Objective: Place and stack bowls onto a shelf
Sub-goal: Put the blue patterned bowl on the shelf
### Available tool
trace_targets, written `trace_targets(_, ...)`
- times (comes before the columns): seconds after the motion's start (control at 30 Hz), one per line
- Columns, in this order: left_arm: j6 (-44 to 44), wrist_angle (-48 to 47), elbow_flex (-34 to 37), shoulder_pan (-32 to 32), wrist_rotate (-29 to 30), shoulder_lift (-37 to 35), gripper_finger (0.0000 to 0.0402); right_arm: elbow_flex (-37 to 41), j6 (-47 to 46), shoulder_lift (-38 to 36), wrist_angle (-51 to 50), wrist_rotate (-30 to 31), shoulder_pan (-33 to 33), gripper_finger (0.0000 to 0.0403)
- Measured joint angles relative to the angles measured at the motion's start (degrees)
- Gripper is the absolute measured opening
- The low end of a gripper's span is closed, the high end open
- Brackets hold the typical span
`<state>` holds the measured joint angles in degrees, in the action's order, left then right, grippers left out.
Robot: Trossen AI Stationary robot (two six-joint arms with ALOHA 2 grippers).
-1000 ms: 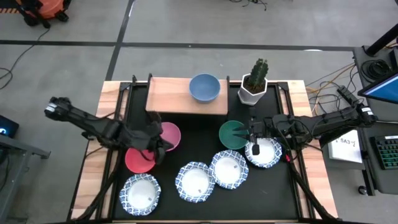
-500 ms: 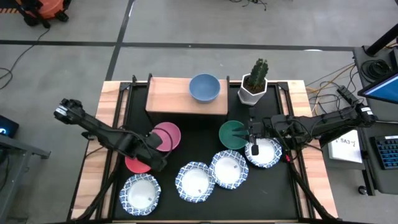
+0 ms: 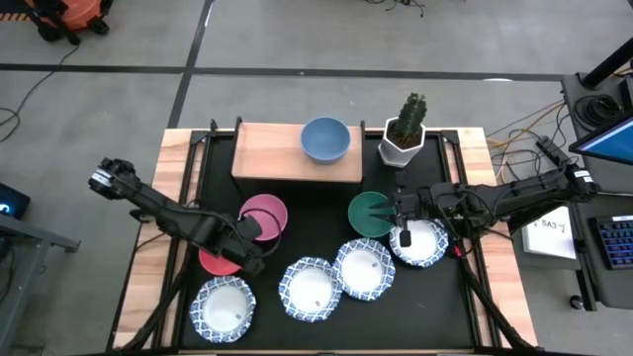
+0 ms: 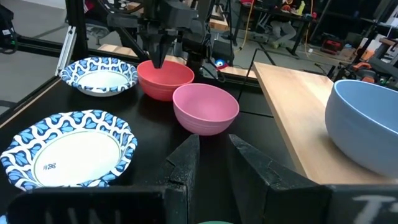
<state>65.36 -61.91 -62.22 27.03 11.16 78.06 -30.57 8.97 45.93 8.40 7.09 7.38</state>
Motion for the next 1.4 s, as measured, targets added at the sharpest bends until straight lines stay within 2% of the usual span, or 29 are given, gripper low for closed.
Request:
trace_targets(0.17,1.5,0.0,0.0,-0.3,-7.2,0.0,0.0034,0.0,-0.4,0.0,-0.1,0.0,0.0,0.0073)
trace_targets(0.43,9.0,-0.6,0.1,0.1,-9.8,0.0,0.0145,0.0,-0.3,0.0,-0.5,0.0,0.0,0.0073)
trace_targets(0.6,4.9,7.9,0.1,3.2,-16.0,0.8,0.0197,0.0,-0.1,0.0,-0.6,0.0,0.0,0.0073)
trace_targets(0.67,2.8,12.5,0.1,4.9,-18.3,1.6,0.0204,0.0,0.0,0.0,-0.7,0.0,0.0,0.0073)
trace_targets(0.8,-5.7,20.5,0.1,8.2,-16.8,5.0,0.0203,0.0,0.2,0.0,-0.8,0.0,0.0,0.0073)
trace_targets(0.87,-8.7,22.3,0.1,9.3,-18.1,7.4,0.0201,0.0,0.2,0.0,-0.8,0.0,-0.1,0.0073)
trace_targets(1.03,-17.0,22.3,0.1,10.2,-24.9,13.9,0.0201,0.2,0.1,0.0,-0.9,0.0,-0.1,0.0073)
trace_targets(1.17,-22.9,21.1,0.1,10.2,-25.6,17.4,0.0201,0.2,0.1,0.0,-0.9,0.0,-0.1,0.0073)
trace_targets(1.4,-27.3,19.3,-1.4,10.2,-25.6,17.5,0.0201,0.2,0.1,0.0,-0.7,0.1,-0.1,0.0073)
